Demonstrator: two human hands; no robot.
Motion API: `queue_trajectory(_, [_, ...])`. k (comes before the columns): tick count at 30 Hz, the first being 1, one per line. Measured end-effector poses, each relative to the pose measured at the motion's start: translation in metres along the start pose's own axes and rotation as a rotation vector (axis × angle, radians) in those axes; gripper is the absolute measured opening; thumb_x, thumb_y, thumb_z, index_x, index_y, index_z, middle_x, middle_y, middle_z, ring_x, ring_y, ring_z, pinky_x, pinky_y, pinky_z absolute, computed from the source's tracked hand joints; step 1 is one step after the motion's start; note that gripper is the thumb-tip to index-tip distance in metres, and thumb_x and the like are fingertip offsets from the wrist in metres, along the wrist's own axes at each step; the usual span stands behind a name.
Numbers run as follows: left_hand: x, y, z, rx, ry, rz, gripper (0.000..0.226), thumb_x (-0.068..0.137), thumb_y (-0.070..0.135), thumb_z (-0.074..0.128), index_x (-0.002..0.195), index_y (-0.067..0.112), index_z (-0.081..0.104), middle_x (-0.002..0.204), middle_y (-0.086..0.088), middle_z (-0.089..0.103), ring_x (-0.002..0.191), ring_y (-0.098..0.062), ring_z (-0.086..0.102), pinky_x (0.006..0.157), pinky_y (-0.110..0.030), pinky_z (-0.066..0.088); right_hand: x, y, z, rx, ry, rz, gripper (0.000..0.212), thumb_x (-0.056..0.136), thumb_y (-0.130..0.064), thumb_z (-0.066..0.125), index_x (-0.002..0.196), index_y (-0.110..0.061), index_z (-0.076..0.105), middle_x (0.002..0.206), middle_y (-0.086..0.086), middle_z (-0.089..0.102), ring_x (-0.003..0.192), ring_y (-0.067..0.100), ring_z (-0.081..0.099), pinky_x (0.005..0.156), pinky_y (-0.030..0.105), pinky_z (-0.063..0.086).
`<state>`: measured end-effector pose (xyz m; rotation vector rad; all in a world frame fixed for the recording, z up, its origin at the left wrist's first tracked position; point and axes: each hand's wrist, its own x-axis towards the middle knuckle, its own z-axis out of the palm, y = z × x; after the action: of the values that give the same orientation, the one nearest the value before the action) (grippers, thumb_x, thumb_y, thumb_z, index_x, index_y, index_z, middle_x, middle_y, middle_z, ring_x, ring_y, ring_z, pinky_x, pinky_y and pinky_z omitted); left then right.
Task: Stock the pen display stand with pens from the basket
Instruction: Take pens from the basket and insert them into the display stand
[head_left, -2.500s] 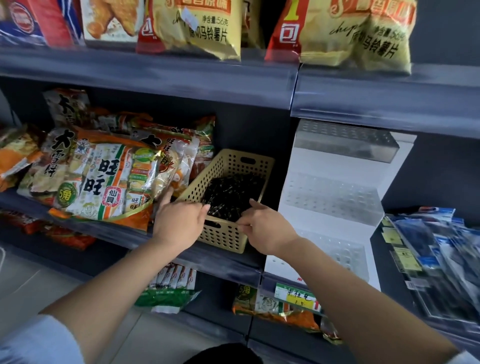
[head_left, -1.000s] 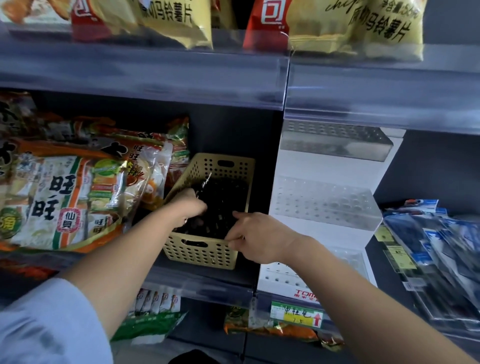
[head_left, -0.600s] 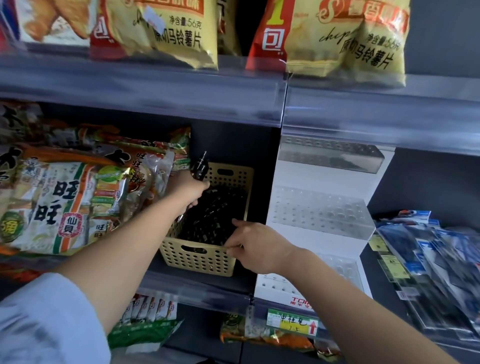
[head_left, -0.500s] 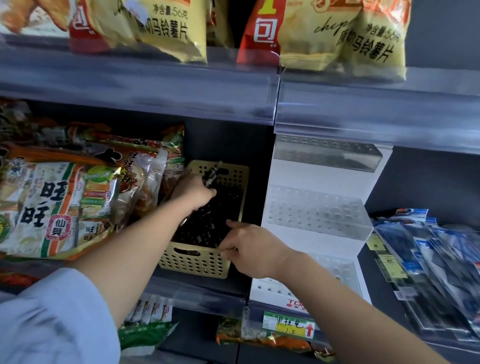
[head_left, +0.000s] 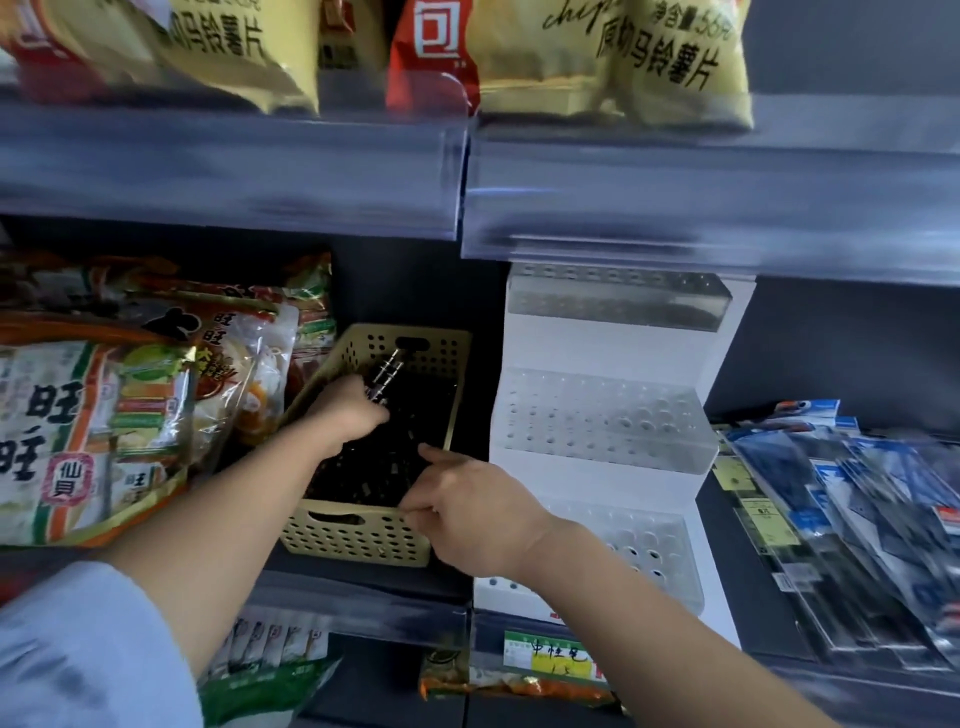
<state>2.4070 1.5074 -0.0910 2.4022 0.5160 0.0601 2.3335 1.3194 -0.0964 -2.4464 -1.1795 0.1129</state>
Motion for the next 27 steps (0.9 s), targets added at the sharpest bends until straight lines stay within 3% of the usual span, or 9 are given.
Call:
queue_trajectory(4, [-0.016, 0.009, -0.026, -0.504, -0.028, -0.081, 0.016, 0.084, 0.002, 0.063, 0.097, 0.007, 0.054, 0.101, -0.021, 0.066, 0.070, -0.028, 0.066, 0.061, -0.037, 0.054, -0.004, -0.008, -0.004, -0.025, -0.004, 0.030, 0.029, 0.097, -0.019, 0.043, 0.103, -0.012, 0.070, 0.119, 0.011, 0.064, 0.141, 0.022, 0.029, 0.110, 0.039, 0.033])
queue_trajectory(8, [-0.030, 0.018, -0.043, -0.553, 0.040, -0.116, 0.065, 0.085, 0.006, 0.067, 0.140, 0.007, 0.032, 0.138, -0.013, 0.044, 0.119, -0.032, 0.049, 0.083, -0.038, 0.045, -0.016, -0.021, -0.015, -0.090, -0.073, 0.074, 0.032, 0.099, -0.024, 0.042, 0.120, -0.010, 0.061, 0.141, 0.010, 0.048, 0.146, 0.019, 0.012, 0.115, 0.032, 0.026])
queue_trajectory(10, [-0.033, 0.017, -0.048, -0.533, 0.054, -0.158, 0.068, 0.084, 0.008, 0.069, 0.141, 0.006, 0.032, 0.145, -0.012, 0.039, 0.131, -0.031, 0.039, 0.085, -0.032, 0.037, -0.022, -0.028, -0.020, -0.088, -0.091, 0.093, 0.036, 0.098, -0.025, 0.046, 0.130, -0.012, 0.054, 0.148, 0.009, 0.039, 0.147, 0.018, 0.010, 0.116, 0.031, 0.023])
queue_trajectory(15, [-0.048, 0.014, -0.059, -0.706, 0.021, -0.140, 0.080, 0.069, -0.001, 0.075, 0.139, 0.005, 0.037, 0.136, -0.012, 0.052, 0.117, -0.025, 0.056, 0.101, -0.043, 0.039, -0.035, -0.043, -0.030, -0.047, -0.044, 0.098, 0.041, 0.097, -0.024, 0.048, 0.135, -0.010, 0.048, 0.144, 0.012, 0.042, 0.143, 0.020, 0.021, 0.110, 0.015, 0.001])
queue_trajectory(17, [-0.054, 0.015, -0.060, -0.724, 0.095, -0.114, 0.072, 0.080, 0.003, 0.070, 0.141, 0.002, 0.032, 0.139, -0.015, 0.049, 0.111, -0.016, 0.060, 0.098, -0.035, 0.039, -0.040, -0.048, -0.031, -0.016, -0.007, 0.092, 0.041, 0.096, -0.025, 0.050, 0.134, -0.008, 0.050, 0.137, 0.012, 0.049, 0.138, 0.021, 0.029, 0.103, 0.008, -0.004])
queue_trajectory(19, [-0.061, 0.021, -0.063, -0.830, 0.089, -0.052, 0.044, 0.088, 0.004, 0.062, 0.129, -0.001, 0.047, 0.120, -0.015, 0.065, 0.075, -0.005, 0.070, 0.072, -0.025, 0.053, -0.040, -0.049, -0.031, 0.064, 0.043, 0.110, 0.045, 0.096, -0.030, 0.051, 0.137, -0.011, 0.048, 0.139, 0.009, 0.050, 0.136, 0.020, 0.033, 0.108, 0.012, 0.008])
queue_trajectory(21, [-0.065, 0.027, -0.070, -1.018, 0.064, -0.038, 0.026, 0.089, 0.001, 0.058, 0.115, -0.004, 0.055, 0.101, -0.012, 0.071, 0.063, -0.011, 0.071, 0.057, -0.026, 0.057, -0.038, -0.052, -0.032, 0.182, 0.118, 0.154, 0.047, 0.097, -0.037, 0.048, 0.139, -0.016, 0.046, 0.140, 0.004, 0.049, 0.132, 0.019, 0.040, 0.106, 0.022, 0.029])
queue_trajectory(24, [-0.084, 0.044, -0.079, -1.365, -0.063, -0.065, 0.007, 0.094, 0.000, 0.049, 0.096, 0.000, 0.056, 0.094, -0.007, 0.067, 0.073, -0.017, 0.068, 0.062, -0.031, 0.057, -0.035, -0.061, -0.034, 0.390, 0.317, 0.225, 0.042, 0.099, -0.041, 0.041, 0.133, -0.020, 0.050, 0.125, -0.002, 0.059, 0.119, 0.016, 0.052, 0.092, 0.023, 0.040])
queue_trajectory(27, [-0.120, 0.063, -0.073, -1.555, -0.214, -0.036, 0.010, 0.095, 0.002, 0.046, 0.094, 0.002, 0.056, 0.087, -0.006, 0.067, 0.077, -0.018, 0.066, 0.074, -0.033, 0.053, -0.034, -0.074, -0.038, 0.895, 0.546, 0.364, 0.031, 0.099, -0.048, 0.034, 0.111, -0.029, 0.056, 0.102, -0.017, 0.061, 0.103, 0.006, 0.057, 0.083, 0.017, 0.041])
